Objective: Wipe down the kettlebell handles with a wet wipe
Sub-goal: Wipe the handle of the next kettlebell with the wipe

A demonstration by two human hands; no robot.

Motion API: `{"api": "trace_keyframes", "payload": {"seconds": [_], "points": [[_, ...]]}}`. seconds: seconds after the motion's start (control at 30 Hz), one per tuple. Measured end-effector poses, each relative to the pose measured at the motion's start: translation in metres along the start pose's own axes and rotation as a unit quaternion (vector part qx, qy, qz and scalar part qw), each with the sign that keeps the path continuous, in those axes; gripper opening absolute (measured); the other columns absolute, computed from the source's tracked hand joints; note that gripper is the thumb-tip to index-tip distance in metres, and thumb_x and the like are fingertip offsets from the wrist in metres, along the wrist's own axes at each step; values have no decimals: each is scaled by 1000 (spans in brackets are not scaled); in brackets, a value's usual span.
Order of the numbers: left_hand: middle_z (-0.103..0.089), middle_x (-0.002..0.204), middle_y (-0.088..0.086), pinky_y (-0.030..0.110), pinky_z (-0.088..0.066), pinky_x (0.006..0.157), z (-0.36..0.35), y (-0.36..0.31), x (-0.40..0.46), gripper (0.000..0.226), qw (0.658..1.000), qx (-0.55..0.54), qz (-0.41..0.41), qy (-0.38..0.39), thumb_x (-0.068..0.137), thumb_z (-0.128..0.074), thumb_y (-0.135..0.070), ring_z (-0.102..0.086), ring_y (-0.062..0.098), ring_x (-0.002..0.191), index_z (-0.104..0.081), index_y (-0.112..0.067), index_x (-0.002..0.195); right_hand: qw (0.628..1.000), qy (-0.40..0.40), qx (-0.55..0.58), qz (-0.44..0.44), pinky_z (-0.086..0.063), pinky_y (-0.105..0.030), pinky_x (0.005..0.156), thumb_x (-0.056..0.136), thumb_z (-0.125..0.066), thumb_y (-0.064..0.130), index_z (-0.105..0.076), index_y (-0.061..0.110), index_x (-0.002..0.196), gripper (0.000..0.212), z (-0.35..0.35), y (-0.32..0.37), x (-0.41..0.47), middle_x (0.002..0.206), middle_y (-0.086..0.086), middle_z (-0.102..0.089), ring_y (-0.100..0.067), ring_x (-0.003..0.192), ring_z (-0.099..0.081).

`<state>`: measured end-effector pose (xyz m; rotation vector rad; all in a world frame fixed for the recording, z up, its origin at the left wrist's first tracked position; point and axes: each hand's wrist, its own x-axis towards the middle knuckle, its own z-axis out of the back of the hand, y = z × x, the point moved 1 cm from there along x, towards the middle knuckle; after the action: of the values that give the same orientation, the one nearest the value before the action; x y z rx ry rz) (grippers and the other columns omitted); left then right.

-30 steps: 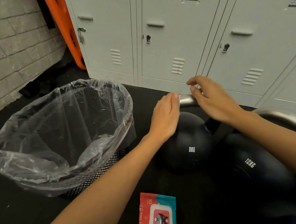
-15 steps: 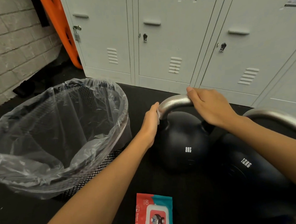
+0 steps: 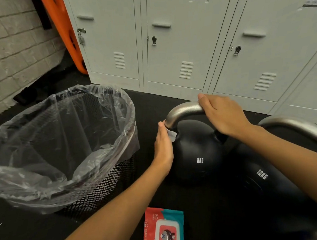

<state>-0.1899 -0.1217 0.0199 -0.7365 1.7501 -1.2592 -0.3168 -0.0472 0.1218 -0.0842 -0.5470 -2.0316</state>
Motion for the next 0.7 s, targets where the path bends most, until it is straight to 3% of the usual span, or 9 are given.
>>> {"api": "trace_keyframes", "payload": {"seconds": [0.2,0.3,0.37,0.43,0.53,0.7], "points": [[-35,151,-11,29,-21,116,-13,-19,-9,46,983,32,-179,6,103,-18,-45,-27,5,139,-33,-36,145,1000,0,-5,2,-37,-38,69,105,-26,41,-51,14,77,47,0,0,0,74,-2,-54,-29,75,-50],[-42,146,-5,28,-25,110,-5,-1,1,52,996,18,-89,12,100,-15,-53,-35,10,136,-39,-35,143,1000,-4,-7,2,-37,-38,69,105,-25,42,-50,15,76,47,-1,0,0,75,-3,-55,-30,75,-50],[-42,148,1,36,-23,114,3,13,8,60,999,33,21,10,98,-16,-60,-35,18,138,-36,-30,146,1000,-7,-9,4,-36,-37,69,105,-25,42,-51,14,77,47,-1,-1,0,76,-3,-55,-29,76,-50],[-45,145,6,47,-24,116,7,16,13,67,996,47,72,8,94,-18,-65,-39,23,135,-39,-27,145,1000,-8,-10,6,-36,-37,69,105,-25,42,-52,14,78,48,-2,-2,1,74,-2,-55,-29,76,-50],[-63,121,9,45,-35,109,4,-5,16,63,999,13,29,21,91,-27,-64,-57,22,115,-61,-22,123,1000,-7,-9,8,-36,-37,68,105,-25,42,-50,15,76,46,-2,-2,1,68,5,-50,-29,74,-50],[-64,113,9,35,-44,98,-9,-55,25,43,994,55,-52,78,98,-35,-46,-59,21,104,-64,-23,122,1000,-11,-15,17,-34,-36,67,105,-25,40,-50,15,76,46,-3,-3,1,67,5,-47,-28,73,-50]]}}
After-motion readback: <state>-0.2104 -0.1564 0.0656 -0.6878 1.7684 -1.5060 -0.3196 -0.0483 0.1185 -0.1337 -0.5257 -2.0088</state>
